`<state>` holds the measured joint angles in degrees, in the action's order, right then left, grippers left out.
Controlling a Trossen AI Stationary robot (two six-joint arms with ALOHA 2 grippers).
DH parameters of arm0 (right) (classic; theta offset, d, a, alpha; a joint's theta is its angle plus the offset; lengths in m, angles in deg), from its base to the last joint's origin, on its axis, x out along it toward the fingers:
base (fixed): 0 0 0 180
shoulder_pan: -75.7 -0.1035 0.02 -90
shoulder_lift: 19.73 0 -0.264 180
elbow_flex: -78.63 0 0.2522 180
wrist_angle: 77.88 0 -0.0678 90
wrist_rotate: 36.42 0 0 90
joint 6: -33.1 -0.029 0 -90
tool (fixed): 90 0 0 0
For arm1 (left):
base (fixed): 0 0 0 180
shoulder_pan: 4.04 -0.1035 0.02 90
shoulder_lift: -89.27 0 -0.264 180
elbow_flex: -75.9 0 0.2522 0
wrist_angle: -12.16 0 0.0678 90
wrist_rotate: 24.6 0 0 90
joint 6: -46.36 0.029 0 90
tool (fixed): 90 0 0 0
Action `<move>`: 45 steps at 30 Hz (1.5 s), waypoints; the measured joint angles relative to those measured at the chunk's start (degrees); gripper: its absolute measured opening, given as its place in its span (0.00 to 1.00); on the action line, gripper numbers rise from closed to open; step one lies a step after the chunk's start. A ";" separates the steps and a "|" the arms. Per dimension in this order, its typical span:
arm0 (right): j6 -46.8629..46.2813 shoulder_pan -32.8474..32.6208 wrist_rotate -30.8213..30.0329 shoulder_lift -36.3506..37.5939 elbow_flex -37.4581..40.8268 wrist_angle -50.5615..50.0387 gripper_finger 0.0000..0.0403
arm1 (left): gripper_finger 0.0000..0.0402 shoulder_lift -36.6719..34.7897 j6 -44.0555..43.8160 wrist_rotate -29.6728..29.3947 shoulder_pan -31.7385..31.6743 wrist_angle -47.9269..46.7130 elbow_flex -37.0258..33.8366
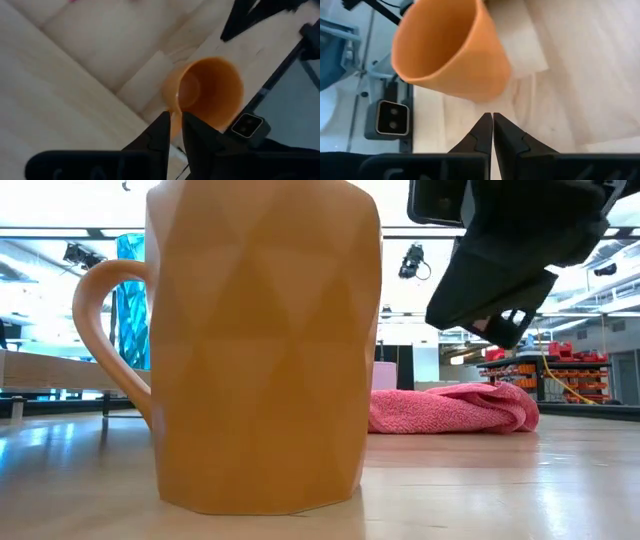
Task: Stack small to large cups/mugs on shelf
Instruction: Put the orange mug on the shelf
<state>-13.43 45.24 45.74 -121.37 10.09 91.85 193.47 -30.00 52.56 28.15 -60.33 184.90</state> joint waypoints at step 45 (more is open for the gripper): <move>0.19 -0.44 -0.02 3.90 0.00 -3.14 0.06 | 0.29 11.08 -5.82 5.68 -1.86 6.28 -0.07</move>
<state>-13.24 44.80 45.72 -117.46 10.09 88.70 204.55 -35.82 58.24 26.28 -54.04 184.84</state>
